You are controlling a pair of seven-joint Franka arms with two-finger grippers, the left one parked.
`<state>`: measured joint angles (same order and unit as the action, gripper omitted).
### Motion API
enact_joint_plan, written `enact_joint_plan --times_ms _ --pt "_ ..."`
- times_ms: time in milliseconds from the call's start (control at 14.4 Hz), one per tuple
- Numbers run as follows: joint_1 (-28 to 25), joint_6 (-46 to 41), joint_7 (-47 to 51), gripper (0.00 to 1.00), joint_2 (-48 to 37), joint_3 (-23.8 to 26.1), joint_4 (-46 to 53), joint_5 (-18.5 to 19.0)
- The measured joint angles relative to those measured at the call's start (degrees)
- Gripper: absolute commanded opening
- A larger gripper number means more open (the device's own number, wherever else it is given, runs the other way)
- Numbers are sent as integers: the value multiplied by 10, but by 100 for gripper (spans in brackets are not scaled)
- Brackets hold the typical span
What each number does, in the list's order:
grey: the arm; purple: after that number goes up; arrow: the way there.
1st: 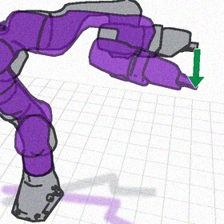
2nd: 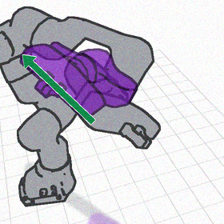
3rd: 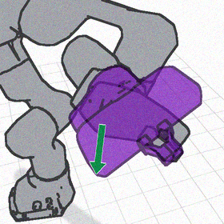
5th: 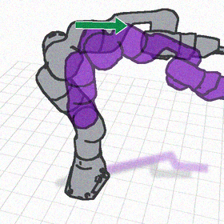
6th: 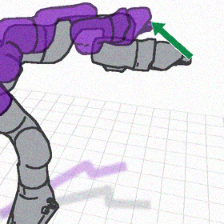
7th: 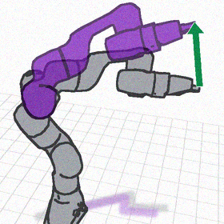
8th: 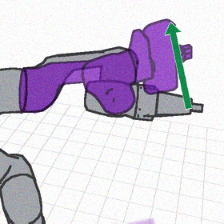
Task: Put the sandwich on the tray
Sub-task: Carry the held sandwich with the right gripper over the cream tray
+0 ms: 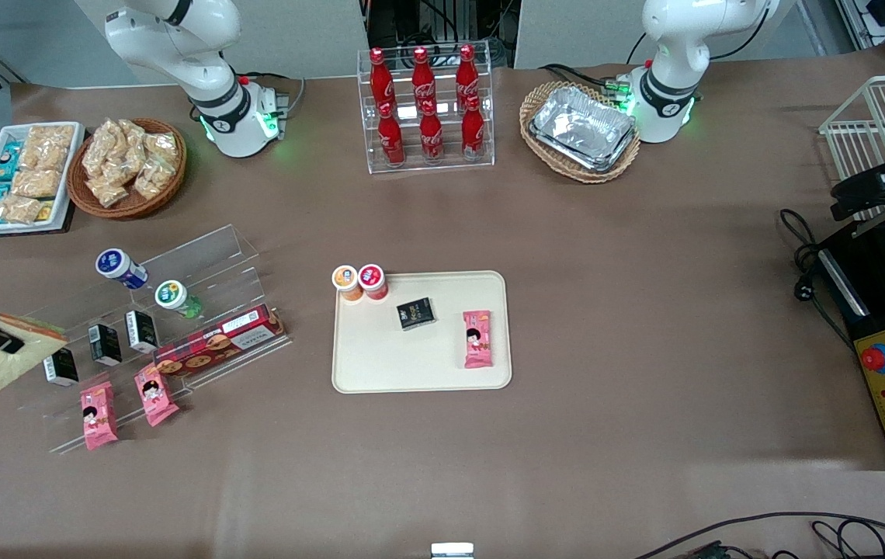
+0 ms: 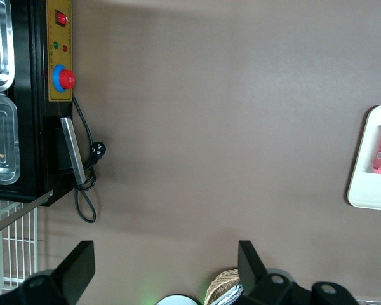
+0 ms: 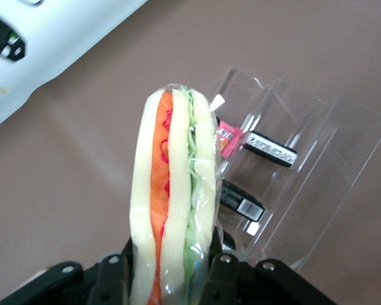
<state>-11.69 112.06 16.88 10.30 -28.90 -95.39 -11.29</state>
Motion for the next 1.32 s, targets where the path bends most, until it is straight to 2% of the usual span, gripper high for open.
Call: enact_joint_plan --times_ms 208,416,832,1318 --pt "-24 -91 -44 41 -1 2 55 0" --pt "-61 -118 -105 40 -1 6 74 0" --pt "-177 -118 -284 40 16 12 77 11" --pt "-297 -91 -419 39 70 13 82 14"
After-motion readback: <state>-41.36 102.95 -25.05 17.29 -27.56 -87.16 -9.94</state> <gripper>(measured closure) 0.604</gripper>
